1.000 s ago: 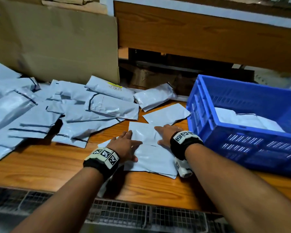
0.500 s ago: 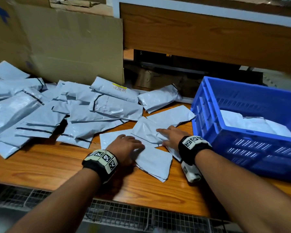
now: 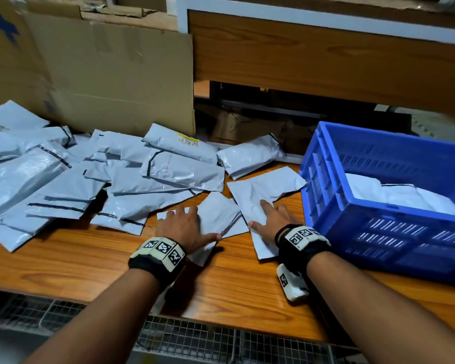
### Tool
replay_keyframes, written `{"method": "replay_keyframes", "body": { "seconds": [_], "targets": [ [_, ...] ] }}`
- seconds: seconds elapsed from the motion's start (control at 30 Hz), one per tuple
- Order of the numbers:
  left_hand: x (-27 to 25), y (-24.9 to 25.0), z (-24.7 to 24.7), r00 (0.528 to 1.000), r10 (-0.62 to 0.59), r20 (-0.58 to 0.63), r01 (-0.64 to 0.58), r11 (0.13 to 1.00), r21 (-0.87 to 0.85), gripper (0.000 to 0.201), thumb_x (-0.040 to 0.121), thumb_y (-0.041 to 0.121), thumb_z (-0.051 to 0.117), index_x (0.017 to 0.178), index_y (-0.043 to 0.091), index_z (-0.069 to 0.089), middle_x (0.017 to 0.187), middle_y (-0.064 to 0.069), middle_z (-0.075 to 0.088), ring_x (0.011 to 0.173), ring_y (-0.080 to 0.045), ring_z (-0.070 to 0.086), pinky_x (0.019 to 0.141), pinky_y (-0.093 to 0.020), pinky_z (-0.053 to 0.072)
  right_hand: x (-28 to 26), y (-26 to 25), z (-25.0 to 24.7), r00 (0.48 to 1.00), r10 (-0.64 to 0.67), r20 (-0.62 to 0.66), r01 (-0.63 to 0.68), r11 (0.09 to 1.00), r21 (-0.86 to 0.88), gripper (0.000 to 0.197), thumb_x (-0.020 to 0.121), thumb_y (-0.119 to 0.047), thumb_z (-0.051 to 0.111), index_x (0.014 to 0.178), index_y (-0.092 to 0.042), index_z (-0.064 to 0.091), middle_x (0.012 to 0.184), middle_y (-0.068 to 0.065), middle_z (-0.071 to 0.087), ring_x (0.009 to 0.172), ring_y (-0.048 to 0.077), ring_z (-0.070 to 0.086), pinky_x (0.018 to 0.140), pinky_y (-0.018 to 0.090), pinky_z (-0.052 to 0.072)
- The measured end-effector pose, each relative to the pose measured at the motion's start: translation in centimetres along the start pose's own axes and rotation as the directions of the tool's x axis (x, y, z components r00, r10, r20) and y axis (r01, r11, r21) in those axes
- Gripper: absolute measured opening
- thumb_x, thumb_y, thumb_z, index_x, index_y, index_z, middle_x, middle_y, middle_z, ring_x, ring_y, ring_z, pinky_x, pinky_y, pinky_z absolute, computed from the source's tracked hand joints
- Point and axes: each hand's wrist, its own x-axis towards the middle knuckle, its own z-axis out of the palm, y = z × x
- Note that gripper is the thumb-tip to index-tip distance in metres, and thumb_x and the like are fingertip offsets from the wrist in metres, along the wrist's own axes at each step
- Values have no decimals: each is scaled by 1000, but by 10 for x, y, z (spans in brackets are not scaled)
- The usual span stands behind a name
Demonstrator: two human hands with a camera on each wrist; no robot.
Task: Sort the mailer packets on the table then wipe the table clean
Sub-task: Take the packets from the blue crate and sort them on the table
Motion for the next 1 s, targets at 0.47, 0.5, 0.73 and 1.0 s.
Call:
{"method": "replay_keyframes", "body": {
  "seconds": [0.47, 0.5, 0.73, 1.0],
  "targets": [
    [5, 13, 7, 972, 164, 170, -184, 976, 112, 105, 64, 76, 64, 143, 54, -2, 159, -13, 1, 137, -41, 25, 99, -52, 40, -7, 6, -5, 957, -85, 278, 142, 971, -192, 104, 64, -78, 64, 143, -59, 0, 158, 6, -22, 144, 45, 4, 113, 61, 20],
    [5, 14, 8, 974, 152, 168, -171, 980, 103, 103, 67, 74, 64, 144, 54, -2, 158, -13, 3, 137, -41, 25, 99, -52, 40, -8, 6, -5, 958, -79, 277, 140, 968, -210, 101, 66, -77, 64, 144, -58, 1, 159, 6, -20, 144, 44, 4, 112, 60, 21],
    [1, 19, -2, 986, 136, 93, -138, 990, 17, 65, 85, 50, 57, 139, 50, 22, 123, -6, 47, 111, -31, 54, 83, -43, 50, -13, -6, -13, 971, -73, 226, 110, 981, -157, 69, 80, -46, 72, 140, -43, 38, 153, 10, 22, 139, 38, 22, 111, 48, 31],
    [5, 25, -74, 993, 117, -23, -119, 961, -251, 74, 73, 56, 72, 138, 42, 41, 130, -6, 57, 119, -27, 53, 92, -35, 47, -25, -25, -76, 988, -145, 60, 147, 989, -18, 54, 81, -32, 73, 131, -29, 55, 136, 9, 46, 122, 28, 50, 101, 33, 42]
  ]
}}
